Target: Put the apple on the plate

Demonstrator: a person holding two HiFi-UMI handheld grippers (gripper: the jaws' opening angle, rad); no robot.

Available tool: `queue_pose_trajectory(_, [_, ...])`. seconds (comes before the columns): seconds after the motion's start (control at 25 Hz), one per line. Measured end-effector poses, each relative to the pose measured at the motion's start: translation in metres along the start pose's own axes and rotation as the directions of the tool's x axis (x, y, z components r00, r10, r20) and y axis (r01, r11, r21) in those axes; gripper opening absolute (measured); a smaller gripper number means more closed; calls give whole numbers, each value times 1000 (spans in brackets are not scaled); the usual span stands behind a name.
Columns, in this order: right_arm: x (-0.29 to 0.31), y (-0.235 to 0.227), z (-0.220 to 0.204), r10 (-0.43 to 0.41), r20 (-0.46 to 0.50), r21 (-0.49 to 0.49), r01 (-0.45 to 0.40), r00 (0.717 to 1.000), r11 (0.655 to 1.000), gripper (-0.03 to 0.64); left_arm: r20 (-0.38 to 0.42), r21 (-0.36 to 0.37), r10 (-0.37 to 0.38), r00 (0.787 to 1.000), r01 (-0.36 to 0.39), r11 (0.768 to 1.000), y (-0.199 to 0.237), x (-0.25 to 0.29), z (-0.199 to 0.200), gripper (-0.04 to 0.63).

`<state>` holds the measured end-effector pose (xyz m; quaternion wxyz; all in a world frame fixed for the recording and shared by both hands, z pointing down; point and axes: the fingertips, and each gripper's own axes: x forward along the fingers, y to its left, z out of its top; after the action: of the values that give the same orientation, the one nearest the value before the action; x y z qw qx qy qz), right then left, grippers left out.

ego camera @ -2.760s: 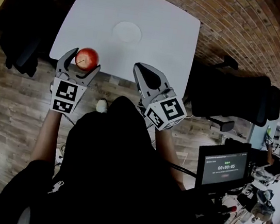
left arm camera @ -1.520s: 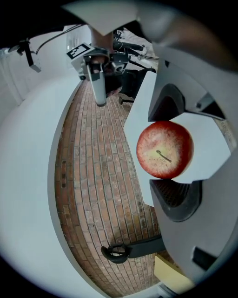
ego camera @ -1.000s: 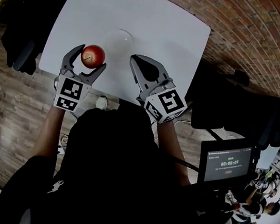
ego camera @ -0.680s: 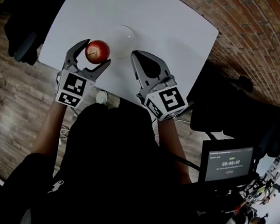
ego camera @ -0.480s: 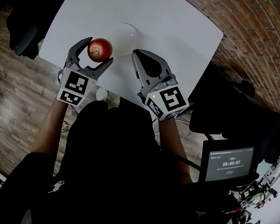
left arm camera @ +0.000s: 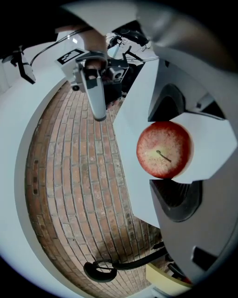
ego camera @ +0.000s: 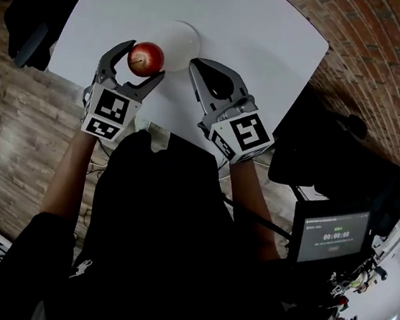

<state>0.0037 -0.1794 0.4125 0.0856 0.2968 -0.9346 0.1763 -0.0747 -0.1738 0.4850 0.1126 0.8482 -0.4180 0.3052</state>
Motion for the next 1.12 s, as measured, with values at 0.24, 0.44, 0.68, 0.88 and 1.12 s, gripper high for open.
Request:
queue_pose_trajectory(0.24, [-3, -2, -4, -1, -13, 1, 2, 1000, 1000, 5, -1, 17, -3, 1000, 3, 1000, -1, 5, 1, 392])
queue_pose_trajectory(0.44, [-4, -5, -10, -10, -27, 7, 10, 1000, 1000, 5, -8, -6, 0, 1000, 0, 1000, 0, 10, -8, 392])
queue_pose_trajectory(0.68, [-6, -21, -27, -4, -61, 12, 5, 998, 1000, 3, -34, -24, -16, 999, 15, 1000, -11, 34, -22, 393])
queue_pose_trajectory(0.88, [0, -20, -29, 20, -73, 14, -19, 997, 1000, 5, -54, -5, -13, 998, 12, 1000, -11, 44, -25, 392])
queue_pose_trajectory(1.12, [6, -29, -43, 32, -72, 35, -30, 997, 999, 5, -100, 53, -25, 995, 31, 998, -15, 64, -38, 393])
